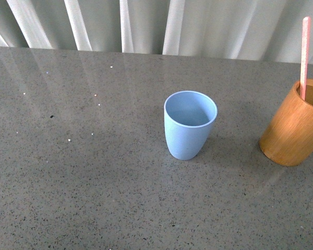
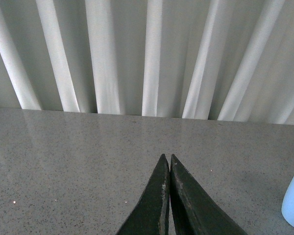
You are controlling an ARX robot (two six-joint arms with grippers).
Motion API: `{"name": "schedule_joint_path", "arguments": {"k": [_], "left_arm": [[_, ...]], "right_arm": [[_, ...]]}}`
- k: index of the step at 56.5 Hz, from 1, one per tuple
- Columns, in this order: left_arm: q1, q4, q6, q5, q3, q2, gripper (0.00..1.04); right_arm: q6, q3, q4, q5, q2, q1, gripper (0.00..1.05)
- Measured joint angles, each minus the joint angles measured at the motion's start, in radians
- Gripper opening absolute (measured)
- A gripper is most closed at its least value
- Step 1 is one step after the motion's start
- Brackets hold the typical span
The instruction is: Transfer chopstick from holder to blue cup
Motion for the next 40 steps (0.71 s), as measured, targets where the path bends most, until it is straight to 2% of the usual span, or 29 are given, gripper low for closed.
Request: {"name": "schedule_joint_path", "arguments": {"k": [5,15,37,40], "left_arm": [[0.000,-0.107,0.000,0.000,0.000,-0.100,0.04],[0.000,-0.113,-0.001,0.000,0.000,-0.120,0.05],[0.000,-0.113,-0.001,0.000,0.000,-0.120,0.69],[0.000,-0.113,-0.001,0.000,0.000,-0.120,0.81]], "right_arm": [[0.000,0.000,0.000,0.000,0.000,0.000,0.95],[0.000,0.000,0.000,0.000,0.000,0.000,0.95],[0.000,0.000,0.000,0.000,0.000,0.000,0.95],[0.000,0.000,0.000,0.000,0.000,0.000,0.95]]}}
